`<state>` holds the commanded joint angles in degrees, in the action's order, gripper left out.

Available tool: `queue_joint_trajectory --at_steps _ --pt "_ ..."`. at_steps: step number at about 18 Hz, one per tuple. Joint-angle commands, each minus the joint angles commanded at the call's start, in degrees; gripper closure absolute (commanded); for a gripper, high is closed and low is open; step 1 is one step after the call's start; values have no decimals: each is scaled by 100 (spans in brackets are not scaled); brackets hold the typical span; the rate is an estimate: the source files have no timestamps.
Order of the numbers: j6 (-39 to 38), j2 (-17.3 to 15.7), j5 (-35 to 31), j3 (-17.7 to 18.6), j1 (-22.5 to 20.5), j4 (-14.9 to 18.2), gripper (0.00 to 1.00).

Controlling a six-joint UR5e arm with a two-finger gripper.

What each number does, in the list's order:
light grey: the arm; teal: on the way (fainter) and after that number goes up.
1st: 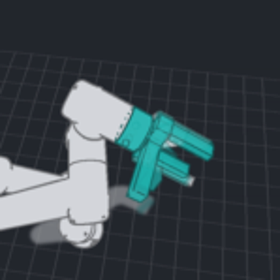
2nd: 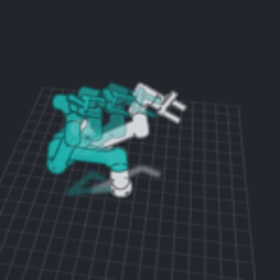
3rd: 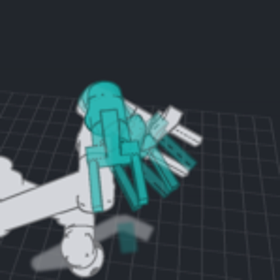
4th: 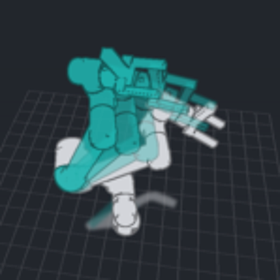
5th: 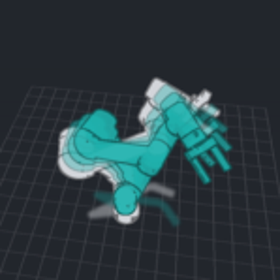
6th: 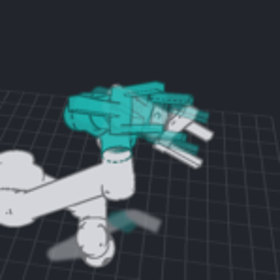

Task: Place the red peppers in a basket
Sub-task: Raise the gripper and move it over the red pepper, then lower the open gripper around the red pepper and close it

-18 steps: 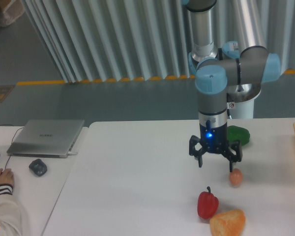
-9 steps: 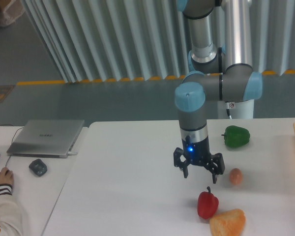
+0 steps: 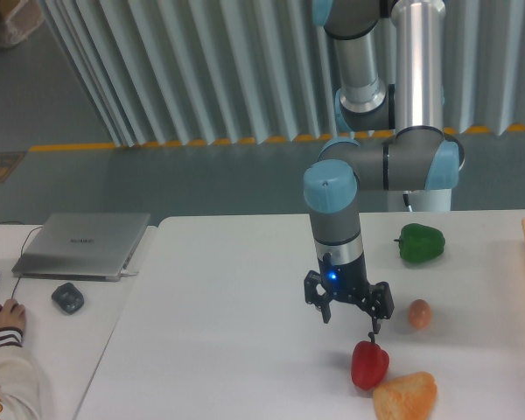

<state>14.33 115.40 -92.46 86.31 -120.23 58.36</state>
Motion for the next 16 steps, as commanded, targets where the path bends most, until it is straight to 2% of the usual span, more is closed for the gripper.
queue_joint_trajectory --at_steps 13,16 --pt "18 167 -44 -123 -114 -9 0" --pt "18 272 -341 -123 -114 -9 0"
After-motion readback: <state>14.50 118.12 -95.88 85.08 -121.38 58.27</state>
